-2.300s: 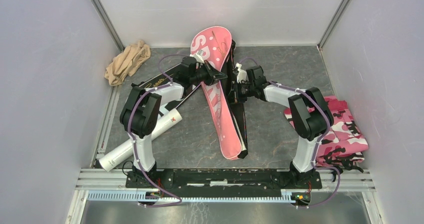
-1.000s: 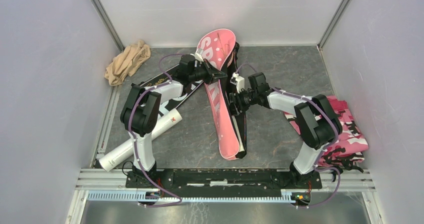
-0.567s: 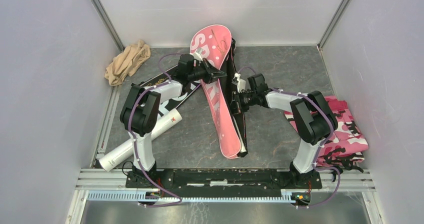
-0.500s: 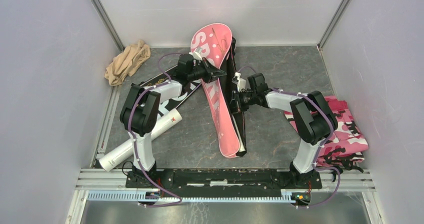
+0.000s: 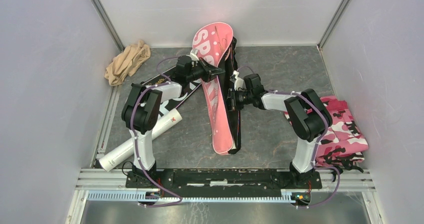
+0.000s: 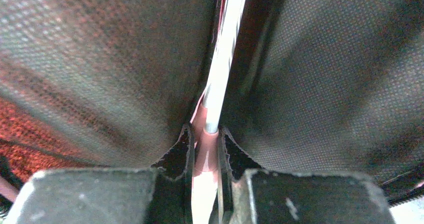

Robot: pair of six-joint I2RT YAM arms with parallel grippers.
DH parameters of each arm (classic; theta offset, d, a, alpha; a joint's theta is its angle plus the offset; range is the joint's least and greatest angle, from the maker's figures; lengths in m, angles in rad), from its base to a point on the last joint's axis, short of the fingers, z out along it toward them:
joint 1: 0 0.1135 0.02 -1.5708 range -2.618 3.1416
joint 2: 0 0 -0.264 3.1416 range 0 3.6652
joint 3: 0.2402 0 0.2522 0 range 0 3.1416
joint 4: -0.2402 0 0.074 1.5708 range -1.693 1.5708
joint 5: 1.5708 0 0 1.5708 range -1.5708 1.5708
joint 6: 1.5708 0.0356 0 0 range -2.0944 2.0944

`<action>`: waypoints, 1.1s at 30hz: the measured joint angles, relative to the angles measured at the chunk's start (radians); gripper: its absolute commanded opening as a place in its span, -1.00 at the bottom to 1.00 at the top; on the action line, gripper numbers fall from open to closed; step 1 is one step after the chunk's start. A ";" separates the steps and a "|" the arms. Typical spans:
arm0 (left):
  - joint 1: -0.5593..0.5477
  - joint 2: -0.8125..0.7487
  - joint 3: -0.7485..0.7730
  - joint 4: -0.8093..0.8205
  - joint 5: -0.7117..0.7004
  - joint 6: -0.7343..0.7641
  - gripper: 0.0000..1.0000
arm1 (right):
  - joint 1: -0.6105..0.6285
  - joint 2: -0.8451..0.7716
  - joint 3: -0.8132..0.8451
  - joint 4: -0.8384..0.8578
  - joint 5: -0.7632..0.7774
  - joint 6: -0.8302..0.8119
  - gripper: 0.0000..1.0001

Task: Pack up the badminton gear
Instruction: Place the racket in the racket bag.

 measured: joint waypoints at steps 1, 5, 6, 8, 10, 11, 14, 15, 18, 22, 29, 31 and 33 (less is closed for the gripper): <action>0.002 0.003 -0.007 0.004 -0.006 -0.018 -0.96 | 0.001 0.009 0.000 0.003 0.000 0.012 -0.92; 0.004 0.018 -0.017 0.015 -0.017 -0.058 -0.96 | 0.016 0.029 0.000 0.022 0.006 0.043 -0.75; 0.004 0.023 -0.017 0.015 -0.017 -0.065 -0.96 | 0.020 0.031 0.000 0.024 0.009 0.046 -0.68; 0.004 0.034 -0.017 0.019 -0.016 -0.076 -0.96 | 0.030 0.033 0.000 0.029 0.015 0.054 -0.55; 0.004 0.039 -0.016 0.018 -0.015 -0.080 -0.96 | 0.035 0.033 0.002 0.029 0.019 0.053 -0.39; 0.004 0.041 -0.014 0.018 -0.014 -0.080 -0.96 | 0.036 0.033 0.004 0.026 0.024 0.043 -0.32; 0.005 0.047 -0.002 0.014 -0.005 -0.080 -0.96 | 0.040 0.032 0.016 0.015 0.037 -0.024 -0.03; 0.005 0.047 0.002 0.013 0.006 -0.080 -0.96 | 0.041 0.032 0.020 0.013 0.047 -0.046 0.05; 0.003 0.048 0.011 0.010 0.035 -0.079 -0.96 | 0.038 0.025 0.029 -0.018 0.066 -0.125 0.24; 0.004 0.048 0.029 -0.011 0.050 -0.054 -0.96 | 0.006 -0.024 0.031 -0.103 0.080 -0.238 0.39; 0.006 0.048 0.051 -0.051 0.059 -0.010 -0.96 | -0.061 -0.195 0.012 -0.214 0.106 -0.430 0.40; 0.006 0.048 0.055 -0.057 0.061 -0.003 -0.96 | -0.076 -0.252 0.006 -0.237 0.133 -0.477 0.40; 0.006 0.048 0.059 -0.061 0.065 -0.002 -0.96 | -0.090 -0.293 0.006 -0.252 0.171 -0.512 0.40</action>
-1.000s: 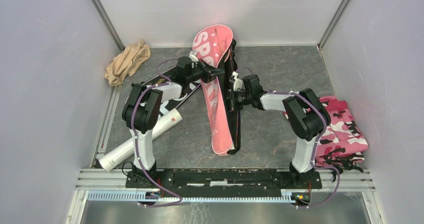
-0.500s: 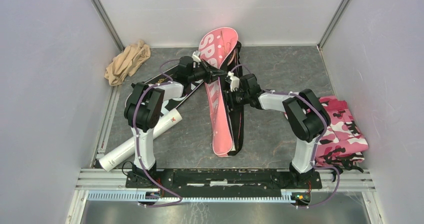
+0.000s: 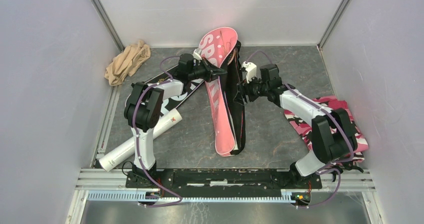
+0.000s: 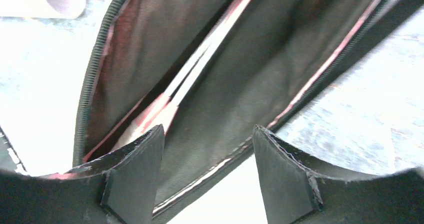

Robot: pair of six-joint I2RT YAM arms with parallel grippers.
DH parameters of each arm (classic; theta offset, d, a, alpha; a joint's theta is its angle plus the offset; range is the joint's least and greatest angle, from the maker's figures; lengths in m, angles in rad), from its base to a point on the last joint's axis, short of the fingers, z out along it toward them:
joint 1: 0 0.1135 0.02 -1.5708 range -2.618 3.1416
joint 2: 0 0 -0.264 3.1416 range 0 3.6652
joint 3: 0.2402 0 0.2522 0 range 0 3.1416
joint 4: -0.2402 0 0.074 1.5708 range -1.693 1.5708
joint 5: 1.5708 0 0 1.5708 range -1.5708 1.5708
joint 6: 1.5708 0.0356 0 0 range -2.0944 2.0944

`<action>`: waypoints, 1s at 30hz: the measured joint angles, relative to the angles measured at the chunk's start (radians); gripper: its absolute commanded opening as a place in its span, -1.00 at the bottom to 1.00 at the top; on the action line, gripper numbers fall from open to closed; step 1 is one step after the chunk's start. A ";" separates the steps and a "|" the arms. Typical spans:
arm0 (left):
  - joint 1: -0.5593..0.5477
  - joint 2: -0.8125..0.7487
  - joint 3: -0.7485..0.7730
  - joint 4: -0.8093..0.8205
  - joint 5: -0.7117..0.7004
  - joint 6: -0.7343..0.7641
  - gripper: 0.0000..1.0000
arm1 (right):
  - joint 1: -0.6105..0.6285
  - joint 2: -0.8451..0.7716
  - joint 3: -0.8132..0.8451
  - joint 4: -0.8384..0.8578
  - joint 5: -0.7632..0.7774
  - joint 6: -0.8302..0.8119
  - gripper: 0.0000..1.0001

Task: Pack up the badminton gear
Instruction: Place the racket in the racket bag.

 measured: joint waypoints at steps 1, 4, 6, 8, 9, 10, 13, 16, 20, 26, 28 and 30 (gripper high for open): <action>0.000 0.000 0.002 -0.001 0.000 0.000 -0.96 | -0.006 -0.010 0.000 -0.005 0.021 -0.013 0.40; 0.000 0.000 0.006 -0.001 0.001 0.000 -0.96 | -0.023 -0.003 0.008 -0.024 0.075 -0.035 0.38; 0.000 -0.002 0.006 -0.001 0.002 0.000 -0.96 | -0.034 0.029 0.029 -0.039 0.103 -0.042 0.37; 0.000 -0.005 0.006 -0.002 0.002 0.000 -0.96 | -0.043 0.075 0.062 -0.048 0.121 -0.047 0.36; 0.000 -0.006 0.006 -0.002 0.002 0.000 -0.96 | -0.046 0.101 0.080 -0.048 0.131 -0.050 0.36; 0.000 -0.009 0.006 -0.002 0.003 0.000 -0.96 | -0.049 0.122 0.093 -0.049 0.137 -0.052 0.35; 0.000 -0.016 0.006 -0.002 0.011 0.000 -0.96 | -0.054 0.177 0.127 -0.048 0.150 -0.058 0.33; 0.000 -0.018 0.006 0.000 0.021 0.000 -0.96 | -0.056 0.224 0.155 -0.046 0.148 -0.061 0.25; 0.000 -0.018 0.006 0.000 0.027 0.000 -0.96 | -0.057 0.290 0.190 -0.037 0.126 -0.056 -0.32; 0.000 -0.023 0.006 -0.008 0.034 0.032 -0.96 | -0.071 0.312 0.199 -0.040 0.084 -0.045 -1.00; 0.000 -0.032 0.012 -0.038 0.037 0.073 -0.96 | -0.087 0.295 0.198 -0.055 0.075 -0.039 -1.00; 0.000 -0.040 0.031 -0.078 0.039 0.114 -0.96 | -0.105 0.259 0.196 -0.074 0.067 -0.037 -1.00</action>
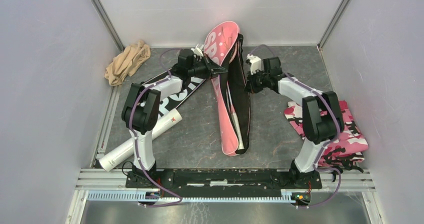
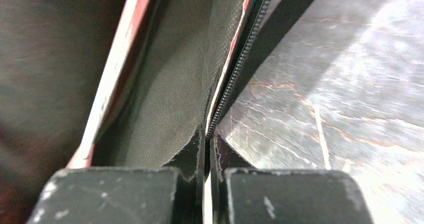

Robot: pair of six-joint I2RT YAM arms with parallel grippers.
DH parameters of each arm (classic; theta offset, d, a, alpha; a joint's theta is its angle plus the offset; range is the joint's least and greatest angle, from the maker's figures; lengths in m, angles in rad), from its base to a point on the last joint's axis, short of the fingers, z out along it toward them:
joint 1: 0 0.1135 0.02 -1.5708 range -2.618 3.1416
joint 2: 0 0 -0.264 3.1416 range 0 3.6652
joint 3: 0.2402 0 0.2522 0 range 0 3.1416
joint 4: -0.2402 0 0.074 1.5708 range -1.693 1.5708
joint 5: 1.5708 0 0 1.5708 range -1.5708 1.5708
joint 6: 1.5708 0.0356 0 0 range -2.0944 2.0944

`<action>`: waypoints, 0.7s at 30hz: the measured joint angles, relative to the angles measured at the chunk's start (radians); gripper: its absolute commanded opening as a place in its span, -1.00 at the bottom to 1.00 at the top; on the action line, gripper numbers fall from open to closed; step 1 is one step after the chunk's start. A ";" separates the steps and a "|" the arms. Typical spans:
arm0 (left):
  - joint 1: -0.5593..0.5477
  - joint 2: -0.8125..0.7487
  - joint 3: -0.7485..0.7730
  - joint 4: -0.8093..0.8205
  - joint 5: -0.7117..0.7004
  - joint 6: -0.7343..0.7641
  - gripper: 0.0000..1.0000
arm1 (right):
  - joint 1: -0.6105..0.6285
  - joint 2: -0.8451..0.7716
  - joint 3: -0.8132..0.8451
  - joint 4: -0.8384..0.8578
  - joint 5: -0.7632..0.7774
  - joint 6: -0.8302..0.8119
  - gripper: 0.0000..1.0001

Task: Pack up the badminton gear
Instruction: Place the racket in the racket bag.

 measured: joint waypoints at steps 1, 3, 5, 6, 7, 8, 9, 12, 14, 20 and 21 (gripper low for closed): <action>0.000 -0.006 0.019 -0.037 0.001 0.031 -0.96 | -0.011 -0.034 -0.003 -0.011 -0.002 0.000 -1.00; -0.004 -0.016 0.066 -0.108 0.000 0.096 -0.95 | -0.024 -0.100 -0.004 -0.032 -0.003 -0.002 -1.00; -0.009 -0.026 0.113 -0.174 -0.011 0.163 -0.94 | -0.031 -0.180 -0.004 -0.052 -0.011 -0.005 -1.00; -0.012 -0.032 0.142 -0.214 -0.020 0.203 -0.93 | -0.034 -0.214 -0.004 -0.061 -0.020 -0.008 -1.00; -0.014 -0.035 0.161 -0.243 -0.026 0.232 -0.92 | -0.034 -0.245 -0.004 -0.070 -0.029 -0.010 -0.99; -0.017 -0.039 0.185 -0.278 -0.033 0.262 -0.91 | -0.034 -0.270 -0.004 -0.078 -0.039 -0.011 -1.00; -0.022 -0.040 0.204 -0.307 -0.040 0.288 -0.90 | -0.034 -0.295 -0.004 -0.085 -0.050 -0.012 -1.00; -0.043 -0.043 0.261 -0.410 -0.073 0.378 -0.89 | -0.032 -0.351 -0.020 -0.095 -0.077 -0.012 -1.00; -0.061 -0.044 0.284 -0.464 -0.098 0.427 -0.88 | -0.031 -0.372 -0.048 -0.094 -0.085 -0.011 -1.00; -0.123 -0.044 0.317 -0.618 -0.181 0.549 -0.87 | -0.031 -0.389 -0.157 -0.070 -0.096 0.010 -1.00; -0.132 -0.044 0.321 -0.642 -0.189 0.564 -0.87 | -0.031 -0.389 -0.171 -0.066 -0.100 0.017 -1.00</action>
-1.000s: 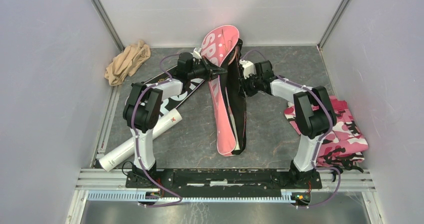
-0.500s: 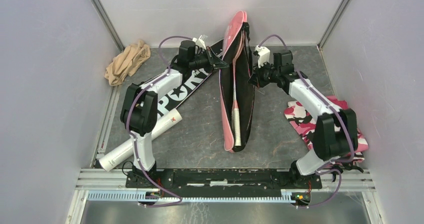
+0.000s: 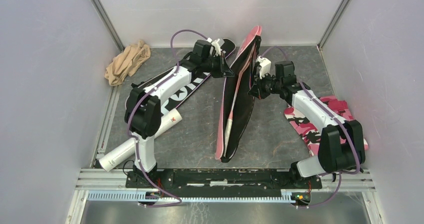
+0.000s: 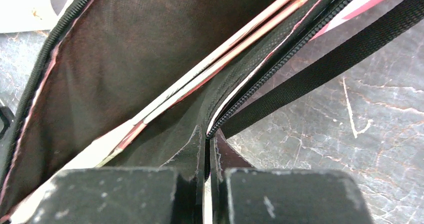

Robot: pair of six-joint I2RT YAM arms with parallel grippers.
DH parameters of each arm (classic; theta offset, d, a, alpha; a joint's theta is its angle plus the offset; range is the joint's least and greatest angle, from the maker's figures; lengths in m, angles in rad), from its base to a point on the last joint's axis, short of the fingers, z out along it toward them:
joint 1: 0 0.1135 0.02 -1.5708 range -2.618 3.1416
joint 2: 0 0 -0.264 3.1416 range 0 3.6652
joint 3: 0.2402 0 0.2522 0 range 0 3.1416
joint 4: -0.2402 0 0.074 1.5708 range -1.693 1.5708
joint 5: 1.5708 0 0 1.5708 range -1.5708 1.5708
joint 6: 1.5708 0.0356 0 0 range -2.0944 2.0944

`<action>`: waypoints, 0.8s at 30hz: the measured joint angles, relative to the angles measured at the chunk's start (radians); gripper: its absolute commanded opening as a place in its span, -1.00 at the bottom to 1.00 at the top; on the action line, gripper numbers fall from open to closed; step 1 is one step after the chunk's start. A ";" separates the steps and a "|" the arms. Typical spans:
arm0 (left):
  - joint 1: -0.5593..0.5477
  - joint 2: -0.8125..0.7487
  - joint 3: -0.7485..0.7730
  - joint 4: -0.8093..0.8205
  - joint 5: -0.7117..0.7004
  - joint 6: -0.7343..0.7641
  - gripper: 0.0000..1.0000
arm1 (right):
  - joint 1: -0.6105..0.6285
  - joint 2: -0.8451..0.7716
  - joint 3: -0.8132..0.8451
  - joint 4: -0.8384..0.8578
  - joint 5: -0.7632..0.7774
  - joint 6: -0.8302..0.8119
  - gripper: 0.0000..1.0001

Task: Pack up the badminton gear
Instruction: Place the racket in the racket bag.

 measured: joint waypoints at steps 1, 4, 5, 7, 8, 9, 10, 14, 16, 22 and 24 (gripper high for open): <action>-0.008 0.000 0.005 -0.025 -0.011 0.014 -0.85 | 0.000 0.000 -0.013 0.007 -0.005 0.010 -0.99; -0.027 0.002 0.024 -0.073 -0.029 0.041 -0.78 | 0.000 -0.002 -0.031 0.027 -0.017 0.034 -1.00; -0.033 0.002 0.031 -0.082 -0.036 0.048 -0.74 | 0.000 -0.003 -0.035 0.038 -0.020 0.049 -1.00; -0.043 0.002 0.037 -0.088 -0.043 0.053 -0.67 | 0.000 -0.007 -0.040 0.055 -0.024 0.077 -1.00; -0.048 0.002 0.037 -0.087 -0.042 0.057 -0.63 | 0.000 -0.010 -0.044 0.063 -0.026 0.090 -1.00; -0.052 0.002 0.037 -0.087 -0.042 0.061 -0.59 | 0.000 -0.012 -0.047 0.071 -0.026 0.105 -1.00; -0.056 0.002 0.037 -0.088 -0.041 0.066 -0.52 | 0.000 -0.014 -0.050 0.082 -0.026 0.123 -1.00; -0.073 0.002 0.036 -0.074 -0.026 0.072 -0.30 | 0.001 -0.016 -0.080 0.135 -0.011 0.200 -1.00; -0.085 0.000 0.034 -0.053 -0.004 0.077 -0.18 | 0.001 -0.016 -0.092 0.160 -0.001 0.243 -1.00; -0.113 -0.008 -0.004 -0.005 0.019 0.100 0.16 | 0.000 0.010 -0.095 0.209 -0.004 0.327 -1.00; -0.116 -0.008 -0.011 -0.005 0.019 0.105 0.26 | 0.000 0.017 -0.095 0.218 -0.005 0.335 -1.00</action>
